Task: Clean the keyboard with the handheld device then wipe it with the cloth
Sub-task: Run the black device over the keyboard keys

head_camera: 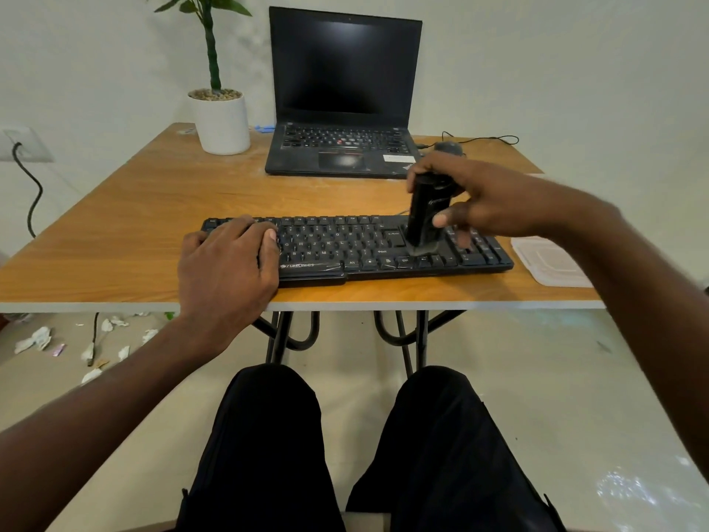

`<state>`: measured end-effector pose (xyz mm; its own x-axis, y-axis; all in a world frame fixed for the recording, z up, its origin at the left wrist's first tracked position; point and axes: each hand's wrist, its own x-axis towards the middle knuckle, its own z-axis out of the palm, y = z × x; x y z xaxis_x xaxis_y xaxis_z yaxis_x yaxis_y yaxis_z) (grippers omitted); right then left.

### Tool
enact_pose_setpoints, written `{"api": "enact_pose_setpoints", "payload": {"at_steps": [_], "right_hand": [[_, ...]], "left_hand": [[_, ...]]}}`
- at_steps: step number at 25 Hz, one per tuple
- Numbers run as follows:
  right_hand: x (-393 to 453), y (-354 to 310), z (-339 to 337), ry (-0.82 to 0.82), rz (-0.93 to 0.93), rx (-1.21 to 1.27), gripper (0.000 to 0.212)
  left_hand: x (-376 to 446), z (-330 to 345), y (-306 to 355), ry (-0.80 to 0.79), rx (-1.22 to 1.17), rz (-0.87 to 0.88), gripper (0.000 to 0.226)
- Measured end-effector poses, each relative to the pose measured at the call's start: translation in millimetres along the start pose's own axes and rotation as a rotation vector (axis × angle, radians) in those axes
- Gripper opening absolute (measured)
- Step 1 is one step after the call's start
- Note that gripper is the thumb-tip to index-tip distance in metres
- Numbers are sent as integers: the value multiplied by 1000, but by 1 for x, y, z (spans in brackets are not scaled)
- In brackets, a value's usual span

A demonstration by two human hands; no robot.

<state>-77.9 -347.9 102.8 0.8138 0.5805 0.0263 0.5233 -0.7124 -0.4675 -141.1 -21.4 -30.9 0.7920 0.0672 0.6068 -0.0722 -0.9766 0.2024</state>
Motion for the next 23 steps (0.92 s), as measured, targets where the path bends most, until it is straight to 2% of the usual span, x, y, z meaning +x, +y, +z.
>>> {"api": "enact_pose_setpoints", "payload": {"at_steps": [4, 7, 9, 11, 13, 15, 16, 18, 21, 23], "right_hand": [[-7, -2, -11, -101, 121, -145, 58], [-15, -2, 8, 132, 81, -135, 58], [-23, -5, 27, 192, 40, -140, 60], [-32, -5, 35, 222, 131, -282, 64], [-39, -5, 39, 369, 211, -410, 66], [-42, -10, 52, 467, 118, -298, 65], [-42, -11, 58, 456, 81, -242, 64], [-42, -6, 64, 455, 109, -269, 65], [-41, -3, 65, 604, 117, -238, 63], [-40, -7, 68, 559, 63, -162, 64]], "left_hand": [[0, 1, 2, -3, 3, -10, 36], [-1, 0, 2, 2, 3, -11, 34], [-1, 0, 2, 7, 5, -11, 34], [-1, 1, 3, 6, 8, -17, 34], [-2, 0, 3, 4, 14, -19, 34], [-1, 0, 3, 0, 14, -17, 35], [-1, 0, 3, -2, 13, -15, 35], [-1, -1, 4, -3, 9, -16, 36], [-2, -1, 4, 2, 8, -14, 37], [-2, -1, 4, 1, 10, -14, 38]]}}
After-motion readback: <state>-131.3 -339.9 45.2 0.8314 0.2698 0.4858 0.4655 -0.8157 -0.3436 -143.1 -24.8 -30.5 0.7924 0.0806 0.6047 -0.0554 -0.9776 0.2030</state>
